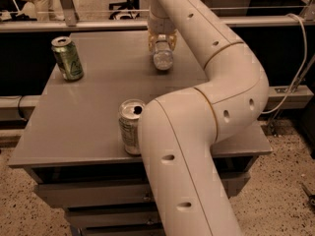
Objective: Place blue plastic bottle upright
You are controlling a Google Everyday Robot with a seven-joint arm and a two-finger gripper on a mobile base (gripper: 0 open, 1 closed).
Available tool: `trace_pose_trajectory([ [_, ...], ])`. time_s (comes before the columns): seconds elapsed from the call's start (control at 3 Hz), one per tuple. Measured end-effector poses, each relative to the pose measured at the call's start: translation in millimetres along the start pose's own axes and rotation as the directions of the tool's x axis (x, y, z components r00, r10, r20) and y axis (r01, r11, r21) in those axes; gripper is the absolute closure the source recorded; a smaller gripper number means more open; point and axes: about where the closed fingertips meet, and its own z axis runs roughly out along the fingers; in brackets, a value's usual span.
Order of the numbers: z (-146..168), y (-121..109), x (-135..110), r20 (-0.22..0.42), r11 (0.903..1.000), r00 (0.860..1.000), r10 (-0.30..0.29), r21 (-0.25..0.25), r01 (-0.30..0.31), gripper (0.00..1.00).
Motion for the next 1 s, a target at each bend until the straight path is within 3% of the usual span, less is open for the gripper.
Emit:
trace_pose_trajectory([
  [0.33,-26.1,-14.0,-15.5,0.097,0.9984,0.995,-0.025,-0.049,0.030,0.87],
  [0.67,-72.8,-42.2,-25.3,0.279,0.9829,0.957,-0.081,-0.137,0.123,1.00],
  [1.0,-122.7,-77.9,-5.8,0.431,0.9617,0.893,-0.128,-0.166,0.218,1.00],
])
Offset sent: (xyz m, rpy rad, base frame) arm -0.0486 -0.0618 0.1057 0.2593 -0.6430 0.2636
